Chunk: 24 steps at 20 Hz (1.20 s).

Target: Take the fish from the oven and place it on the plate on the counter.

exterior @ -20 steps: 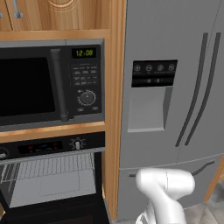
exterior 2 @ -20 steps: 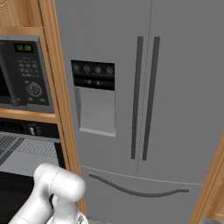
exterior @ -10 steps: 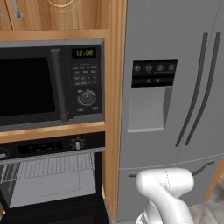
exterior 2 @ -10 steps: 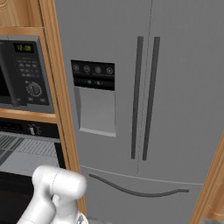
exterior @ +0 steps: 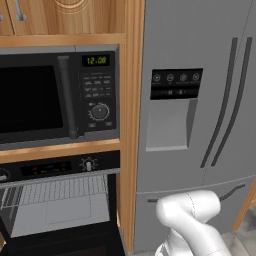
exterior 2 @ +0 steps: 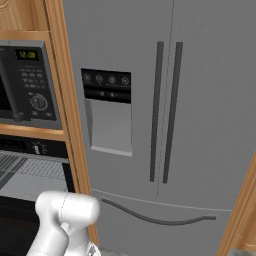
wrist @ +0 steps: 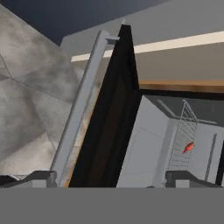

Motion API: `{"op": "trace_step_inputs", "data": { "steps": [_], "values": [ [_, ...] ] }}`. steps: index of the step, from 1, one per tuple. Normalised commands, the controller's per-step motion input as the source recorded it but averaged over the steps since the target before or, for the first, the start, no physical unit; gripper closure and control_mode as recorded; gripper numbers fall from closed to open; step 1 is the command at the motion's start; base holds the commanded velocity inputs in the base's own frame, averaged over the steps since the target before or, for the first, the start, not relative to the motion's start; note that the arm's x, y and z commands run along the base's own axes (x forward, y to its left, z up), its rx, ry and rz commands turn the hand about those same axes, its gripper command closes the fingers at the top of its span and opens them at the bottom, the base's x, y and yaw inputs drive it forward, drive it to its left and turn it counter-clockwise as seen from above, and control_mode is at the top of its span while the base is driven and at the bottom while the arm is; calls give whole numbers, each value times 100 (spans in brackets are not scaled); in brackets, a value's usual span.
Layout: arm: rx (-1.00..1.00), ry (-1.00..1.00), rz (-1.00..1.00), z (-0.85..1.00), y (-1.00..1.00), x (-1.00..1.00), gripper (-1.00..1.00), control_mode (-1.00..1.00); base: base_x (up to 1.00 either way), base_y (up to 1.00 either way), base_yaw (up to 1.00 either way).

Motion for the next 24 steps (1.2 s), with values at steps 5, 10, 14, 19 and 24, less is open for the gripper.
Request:
{"op": "trace_step_inputs", "data": {
  "steps": [5, 10, 14, 19, 24],
  "values": [
    [10, -16, 0, 78, 0, 15, -100, -100, 0, 0, 0],
    [9, -18, 0, 76, 0, 1, -100, -100, 0, 0, 0],
    [2, -4, 0, 35, 0, 31, -100, -100, 0, 0, 0],
    [0, 2, 0, -2, 0, 95, -100, -100, 0, 0, 0],
    [0, 2, 0, -1, -2, 100, -100, -100, 0, 0, 0]
  ]
}}
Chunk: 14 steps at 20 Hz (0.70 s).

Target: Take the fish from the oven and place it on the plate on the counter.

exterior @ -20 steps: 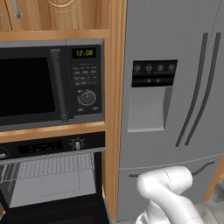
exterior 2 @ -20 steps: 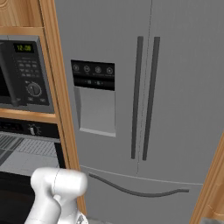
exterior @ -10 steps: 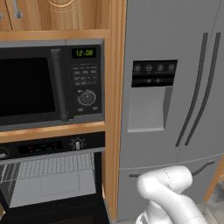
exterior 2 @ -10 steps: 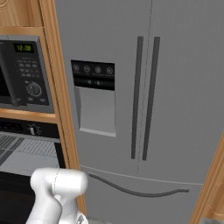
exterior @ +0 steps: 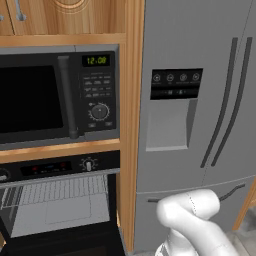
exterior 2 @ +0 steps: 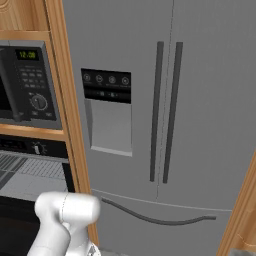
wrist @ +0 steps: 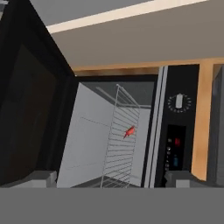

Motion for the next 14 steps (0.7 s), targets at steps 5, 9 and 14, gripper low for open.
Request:
{"op": "trace_step_inputs", "data": {
  "steps": [5, 9, 14],
  "values": [
    [0, 0, 0, -30, -49, 75, -100, -100, 0, 0, 0],
    [0, 0, 0, -18, -75, 85, -100, -100, 0, 0, 0],
    [0, 0, 0, -13, -20, 94, -100, -100, 0, 0, 0]
  ]
}}
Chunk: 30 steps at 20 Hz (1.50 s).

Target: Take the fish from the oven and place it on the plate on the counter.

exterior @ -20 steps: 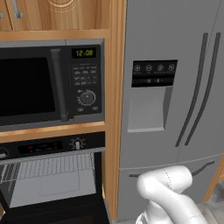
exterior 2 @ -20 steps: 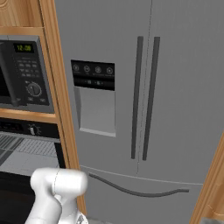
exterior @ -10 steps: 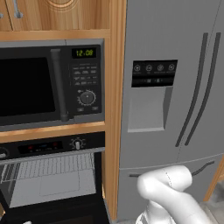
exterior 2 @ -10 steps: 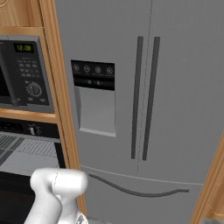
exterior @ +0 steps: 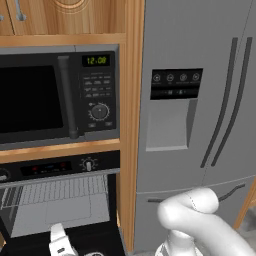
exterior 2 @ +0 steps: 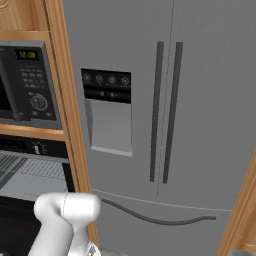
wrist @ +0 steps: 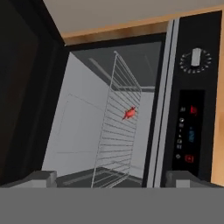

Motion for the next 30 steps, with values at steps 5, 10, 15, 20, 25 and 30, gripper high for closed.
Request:
{"op": "trace_step_inputs", "data": {
  "steps": [5, 10, 15, 20, 25, 30],
  "values": [
    [0, -1, -12, -18, 10, 83, -100, -100, 0, 0, 0],
    [0, -6, -20, -29, 30, 41, -100, -100, 0, 0, 0],
    [-3, -8, -21, -39, 45, 65, -100, -100, 0, 0, 0],
    [-4, -7, -27, -48, 58, 85, -100, -100, 0, 0, 0],
    [0, -12, -23, -62, 36, 54, -100, -100, 0, 0, 0],
    [0, -16, -8, -72, 18, 43, -100, -100, 0, 0, 0]
  ]
}}
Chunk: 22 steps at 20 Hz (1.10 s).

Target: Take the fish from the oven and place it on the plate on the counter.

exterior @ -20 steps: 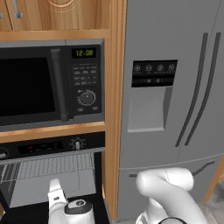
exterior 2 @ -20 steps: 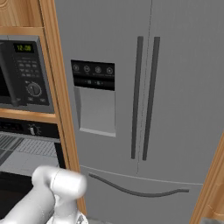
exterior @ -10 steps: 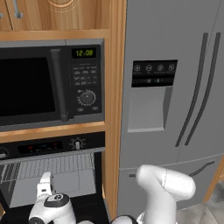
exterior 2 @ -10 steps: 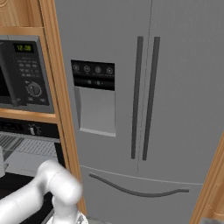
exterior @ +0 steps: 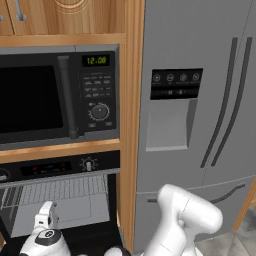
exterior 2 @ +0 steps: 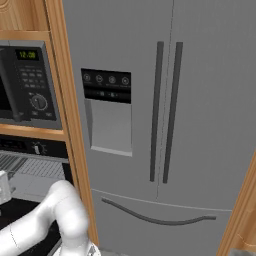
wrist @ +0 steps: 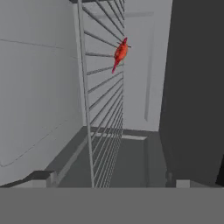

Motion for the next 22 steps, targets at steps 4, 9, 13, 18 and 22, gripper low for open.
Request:
{"op": "trace_step_inputs", "data": {
  "steps": [4, 9, 13, 18, 22],
  "values": [
    [0, -19, -1, -61, 25, 65, -100, -100, 0, 0, 0],
    [0, -9, 0, -59, 23, 84, -100, -100, 0, 0, 0],
    [-1, -3, 0, -68, 16, 53, -100, -100, 0, 0, 0],
    [0, 0, 0, -67, 0, 12, -100, -100, 0, 0, 0],
    [2, -5, 0, -86, 0, 0, -100, -100, 0, 0, 0]
  ]
}}
